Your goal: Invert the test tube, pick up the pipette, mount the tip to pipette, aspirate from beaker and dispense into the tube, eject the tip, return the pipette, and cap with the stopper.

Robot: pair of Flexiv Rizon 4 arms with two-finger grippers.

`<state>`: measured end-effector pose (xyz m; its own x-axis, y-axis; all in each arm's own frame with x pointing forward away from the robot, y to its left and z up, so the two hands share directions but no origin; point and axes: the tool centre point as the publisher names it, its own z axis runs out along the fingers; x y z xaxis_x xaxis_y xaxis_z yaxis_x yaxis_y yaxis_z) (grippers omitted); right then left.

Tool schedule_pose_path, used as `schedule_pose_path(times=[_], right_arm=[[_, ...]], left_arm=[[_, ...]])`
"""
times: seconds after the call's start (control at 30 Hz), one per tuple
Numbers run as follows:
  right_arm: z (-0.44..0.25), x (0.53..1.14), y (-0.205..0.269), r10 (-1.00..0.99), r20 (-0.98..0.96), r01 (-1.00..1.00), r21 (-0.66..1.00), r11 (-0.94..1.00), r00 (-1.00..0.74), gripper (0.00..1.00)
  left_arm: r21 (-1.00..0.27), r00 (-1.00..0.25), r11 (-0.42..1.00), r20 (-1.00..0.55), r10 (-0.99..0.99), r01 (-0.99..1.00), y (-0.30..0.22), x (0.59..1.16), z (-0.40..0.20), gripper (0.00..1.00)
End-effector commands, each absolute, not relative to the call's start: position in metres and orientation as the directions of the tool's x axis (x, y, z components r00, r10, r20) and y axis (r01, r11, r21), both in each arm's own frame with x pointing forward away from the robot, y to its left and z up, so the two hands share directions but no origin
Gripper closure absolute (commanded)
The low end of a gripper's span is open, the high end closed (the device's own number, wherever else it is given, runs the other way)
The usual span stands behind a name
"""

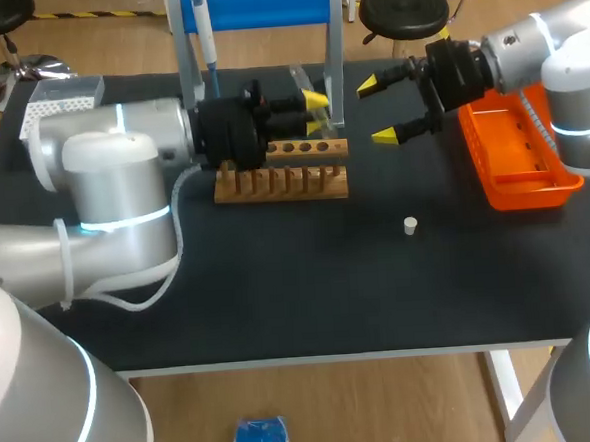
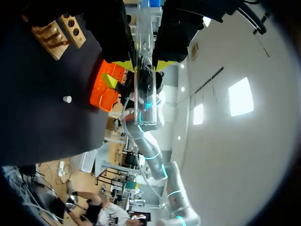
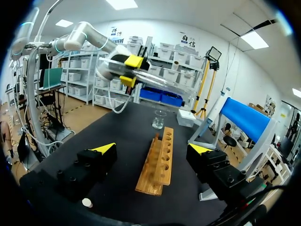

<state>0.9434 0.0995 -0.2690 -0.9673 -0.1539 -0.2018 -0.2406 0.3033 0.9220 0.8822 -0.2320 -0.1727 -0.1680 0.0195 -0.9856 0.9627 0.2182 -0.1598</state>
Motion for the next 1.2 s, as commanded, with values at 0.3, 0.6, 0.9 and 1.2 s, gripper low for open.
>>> schedule_pose_path(times=[0.3,0.6,0.9,1.2], right_arm=[[-0.269,0.943,0.099,-0.154,-0.203,-0.242,0.921,0.305,-0.967,0.0],[-0.269,0.943,0.099,-0.154,-0.203,-0.242,0.921,0.305,-0.967,0.0],[-0.269,0.943,0.099,-0.154,-0.203,-0.242,0.921,0.305,-0.967,0.0],[-0.269,0.943,0.099,-0.154,-0.203,-0.242,0.921,0.305,-0.967,0.0]], left_arm=[[-0.598,-0.601,0.176,-0.798,-0.042,0.782,-0.239,0.897,-0.128,1.0],[-0.614,-0.622,0.194,-0.782,-0.02,0.765,-0.236,0.897,-0.127,1.0],[-0.614,-0.622,0.194,-0.782,-0.02,0.765,-0.236,0.897,-0.127,1.0],[-0.614,-0.622,0.194,-0.782,-0.02,0.765,-0.236,0.897,-0.127,1.0]])
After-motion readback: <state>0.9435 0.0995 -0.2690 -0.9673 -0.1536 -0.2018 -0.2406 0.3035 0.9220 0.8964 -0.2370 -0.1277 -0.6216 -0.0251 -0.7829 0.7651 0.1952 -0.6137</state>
